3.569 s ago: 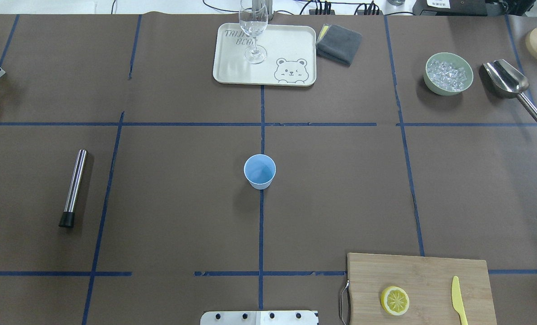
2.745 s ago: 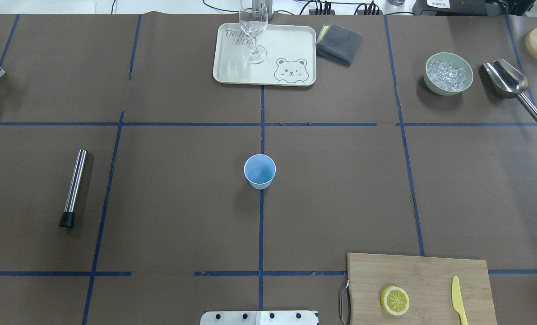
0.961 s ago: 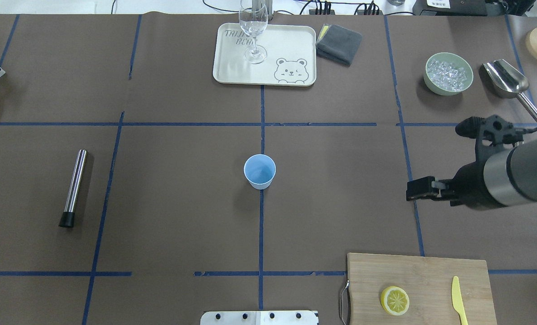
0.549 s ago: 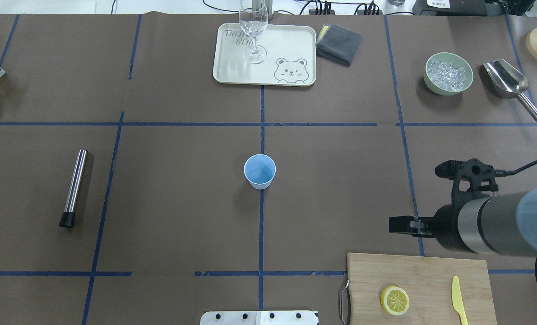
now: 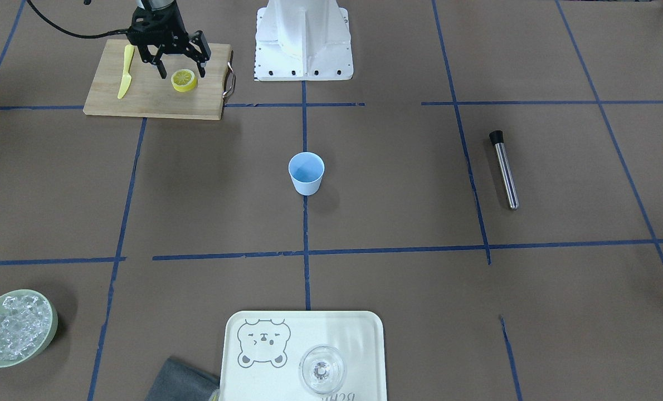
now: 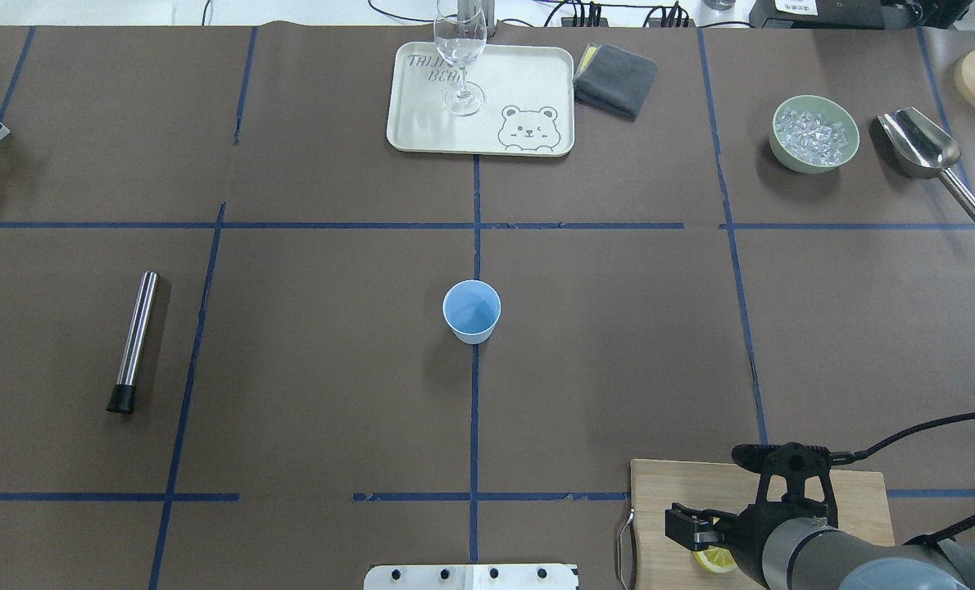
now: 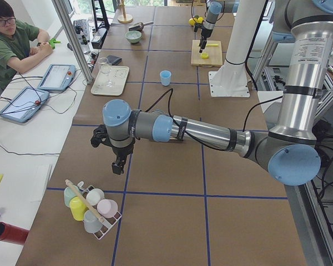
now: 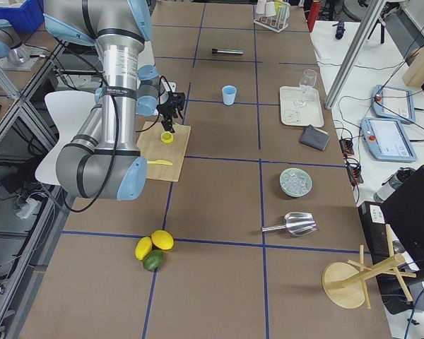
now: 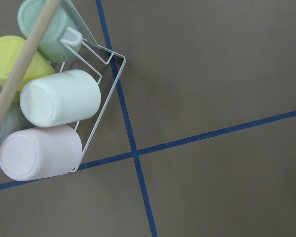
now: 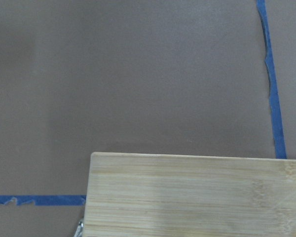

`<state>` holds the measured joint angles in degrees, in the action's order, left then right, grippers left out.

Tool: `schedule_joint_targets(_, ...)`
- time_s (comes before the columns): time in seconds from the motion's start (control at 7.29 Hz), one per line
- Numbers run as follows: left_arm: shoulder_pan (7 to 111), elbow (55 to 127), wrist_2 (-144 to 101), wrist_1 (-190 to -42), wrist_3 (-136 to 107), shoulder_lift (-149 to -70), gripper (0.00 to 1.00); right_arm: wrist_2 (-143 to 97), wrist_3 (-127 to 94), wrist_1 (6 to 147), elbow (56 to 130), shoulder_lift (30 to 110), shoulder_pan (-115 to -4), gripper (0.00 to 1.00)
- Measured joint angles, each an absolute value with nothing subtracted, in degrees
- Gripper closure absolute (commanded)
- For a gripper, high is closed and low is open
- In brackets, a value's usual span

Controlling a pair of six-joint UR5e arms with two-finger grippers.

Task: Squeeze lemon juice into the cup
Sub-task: 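Move the right gripper down over the lemon slice on the wooden board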

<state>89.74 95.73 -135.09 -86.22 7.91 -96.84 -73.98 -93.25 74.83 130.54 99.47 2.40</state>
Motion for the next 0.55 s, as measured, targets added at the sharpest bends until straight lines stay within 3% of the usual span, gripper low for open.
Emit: schedule_joint_targets(0.55,89.7,95.8,-135.1,-86.2,7.9,-96.9,0.00,-72.9,-93.6,69.3,125.6,100.1,3.5,0.00)
